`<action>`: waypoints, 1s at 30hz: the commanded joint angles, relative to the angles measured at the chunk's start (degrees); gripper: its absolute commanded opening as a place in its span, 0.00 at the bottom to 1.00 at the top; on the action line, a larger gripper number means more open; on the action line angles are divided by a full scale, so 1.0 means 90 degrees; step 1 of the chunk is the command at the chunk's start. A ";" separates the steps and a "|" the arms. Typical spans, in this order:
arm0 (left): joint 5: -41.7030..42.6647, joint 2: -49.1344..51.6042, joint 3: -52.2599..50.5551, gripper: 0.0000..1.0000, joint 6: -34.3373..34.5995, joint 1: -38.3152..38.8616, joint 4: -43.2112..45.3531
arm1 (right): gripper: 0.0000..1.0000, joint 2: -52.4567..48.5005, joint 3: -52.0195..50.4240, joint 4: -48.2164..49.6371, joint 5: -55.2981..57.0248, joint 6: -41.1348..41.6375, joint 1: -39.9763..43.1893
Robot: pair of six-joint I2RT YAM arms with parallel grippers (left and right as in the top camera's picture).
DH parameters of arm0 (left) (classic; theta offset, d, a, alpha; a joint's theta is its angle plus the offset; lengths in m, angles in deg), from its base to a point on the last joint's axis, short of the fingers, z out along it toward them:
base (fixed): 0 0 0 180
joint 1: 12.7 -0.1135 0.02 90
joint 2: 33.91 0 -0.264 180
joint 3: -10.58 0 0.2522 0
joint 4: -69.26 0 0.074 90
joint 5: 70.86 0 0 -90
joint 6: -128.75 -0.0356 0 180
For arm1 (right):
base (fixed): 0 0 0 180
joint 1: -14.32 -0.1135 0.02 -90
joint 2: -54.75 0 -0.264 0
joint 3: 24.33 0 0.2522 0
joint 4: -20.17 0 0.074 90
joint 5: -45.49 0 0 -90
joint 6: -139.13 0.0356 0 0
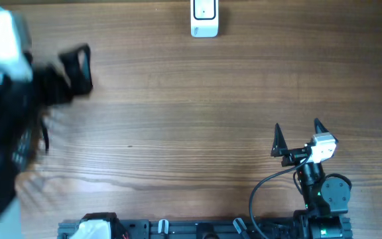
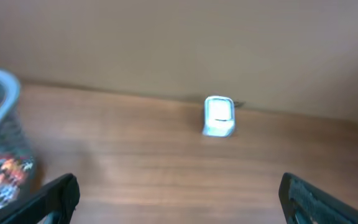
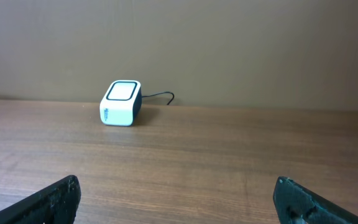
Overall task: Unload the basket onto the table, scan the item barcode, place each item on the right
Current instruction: 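Swing the left gripper over the grey basket and reach down inside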
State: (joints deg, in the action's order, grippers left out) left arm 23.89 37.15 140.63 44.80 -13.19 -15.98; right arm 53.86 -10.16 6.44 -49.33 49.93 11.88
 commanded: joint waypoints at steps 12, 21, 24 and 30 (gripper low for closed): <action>-0.3291 0.1795 0.1265 1.00 0.2407 -0.2990 0.0172 | 1.00 0.0051 -0.0012 0.0012 0.0061 0.0080 0.0005; -0.2164 0.2817 0.1265 1.00 0.2336 -0.4073 0.0265 | 1.00 0.0051 -0.0012 0.0012 0.0061 0.0080 0.0005; -0.2169 0.3298 0.1265 1.00 0.1834 -0.4167 0.0376 | 1.00 0.0051 -0.0012 0.0012 0.0061 0.0080 0.0005; -0.2147 0.4444 0.1265 1.00 0.1780 -0.4437 0.0571 | 1.00 0.0051 -0.0012 0.0012 0.0061 0.0080 0.0005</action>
State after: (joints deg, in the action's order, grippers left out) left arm 3.89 72.87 151.05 62.19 -51.57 -11.46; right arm 53.86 -10.16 6.42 -49.33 49.93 11.88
